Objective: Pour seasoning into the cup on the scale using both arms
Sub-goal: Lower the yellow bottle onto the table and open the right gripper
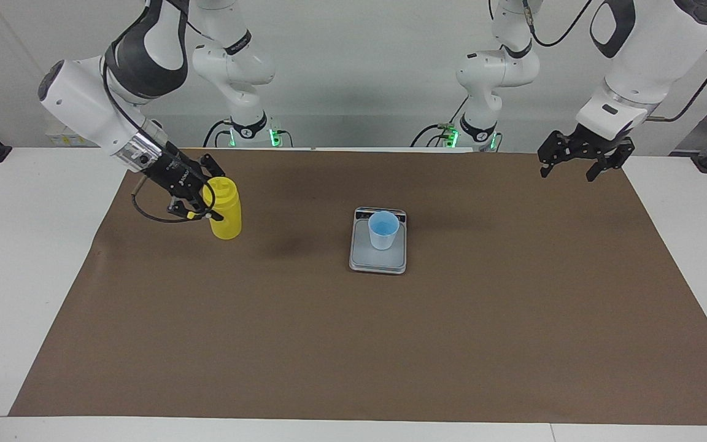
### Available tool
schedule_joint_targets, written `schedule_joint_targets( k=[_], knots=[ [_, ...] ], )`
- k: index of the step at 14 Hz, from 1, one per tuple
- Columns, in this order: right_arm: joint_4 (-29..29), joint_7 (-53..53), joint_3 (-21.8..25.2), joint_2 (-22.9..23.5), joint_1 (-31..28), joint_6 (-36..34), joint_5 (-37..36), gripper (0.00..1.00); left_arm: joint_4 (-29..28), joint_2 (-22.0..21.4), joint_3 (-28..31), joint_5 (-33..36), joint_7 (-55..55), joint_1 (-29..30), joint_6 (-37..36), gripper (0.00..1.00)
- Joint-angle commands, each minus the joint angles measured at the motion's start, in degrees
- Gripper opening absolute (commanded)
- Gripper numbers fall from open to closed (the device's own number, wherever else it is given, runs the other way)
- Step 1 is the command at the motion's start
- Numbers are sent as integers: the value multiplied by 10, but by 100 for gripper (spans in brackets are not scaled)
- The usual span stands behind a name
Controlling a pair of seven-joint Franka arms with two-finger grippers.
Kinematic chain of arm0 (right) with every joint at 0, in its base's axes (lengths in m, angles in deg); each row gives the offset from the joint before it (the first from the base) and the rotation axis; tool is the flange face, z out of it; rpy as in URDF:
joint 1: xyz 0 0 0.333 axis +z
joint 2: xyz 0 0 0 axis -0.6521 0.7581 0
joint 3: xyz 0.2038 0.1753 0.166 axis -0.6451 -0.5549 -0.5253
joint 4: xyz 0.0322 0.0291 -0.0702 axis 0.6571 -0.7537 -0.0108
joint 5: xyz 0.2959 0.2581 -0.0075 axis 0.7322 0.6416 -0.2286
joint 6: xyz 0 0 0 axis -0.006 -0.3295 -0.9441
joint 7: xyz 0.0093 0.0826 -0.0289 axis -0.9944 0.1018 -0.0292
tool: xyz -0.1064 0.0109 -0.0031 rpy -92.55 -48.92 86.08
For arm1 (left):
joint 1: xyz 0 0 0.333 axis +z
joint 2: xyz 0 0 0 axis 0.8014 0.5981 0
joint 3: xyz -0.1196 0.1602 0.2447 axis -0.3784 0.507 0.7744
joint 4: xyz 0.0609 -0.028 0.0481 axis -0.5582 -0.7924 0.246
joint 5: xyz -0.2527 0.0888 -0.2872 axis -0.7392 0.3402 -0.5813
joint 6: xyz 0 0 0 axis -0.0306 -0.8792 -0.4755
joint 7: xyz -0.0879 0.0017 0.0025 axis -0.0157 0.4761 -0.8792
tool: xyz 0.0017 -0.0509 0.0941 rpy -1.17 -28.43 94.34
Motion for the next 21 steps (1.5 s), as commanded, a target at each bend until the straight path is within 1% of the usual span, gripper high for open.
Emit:
schedule_joint_targets(
  k=[1, 4, 5, 9, 10, 15, 17, 19, 20, 21],
  knots=[
    [-60, -79, -5, -27, -46, -5, 43, 0, -26, -20, -1, -4, -2, 1, 17, 100],
    [-114, -188, -4, -23, -97, -4, 77, 0, -31, -24, -2, -4, -2, 0, 19, 100],
    [-126, -226, -4, -17, -115, -3, 78, 0, -32, -24, -2, -4, -1, 0, 19, 100],
    [-134, -321, -4, 35, -182, 2, 82, 0, -33, -24, -2, -4, -1, 0, 22, 100],
    [-134, -339, -4, 48, -191, 6, 82, 0, -33, -24, -2, -4, -1, 0, 23, 100],
    [-134, -355, -3, 72, -198, 30, 94, 0, -33, -24, -2, -4, -1, 0, 23, 100],
    [-136, -354, -3, 72, -197, 32, 95, 0, -33, -24, -2, -4, -1, 0, 23, 100],
    [-143, -345, -3, 70, -196, 49, 94, 0, -34, -24, -2, -4, -1, 0, 24, 100],
    [-143, -324, -3, 72, -195, 65, 91, 12, -36, -25, -2, -4, -1, 0, 24, 100],
    [-141, -298, -3, 72, -195, 68, 88, 31, -38, -26, -2, -4, 0, 0, 26, 100]
  ],
)
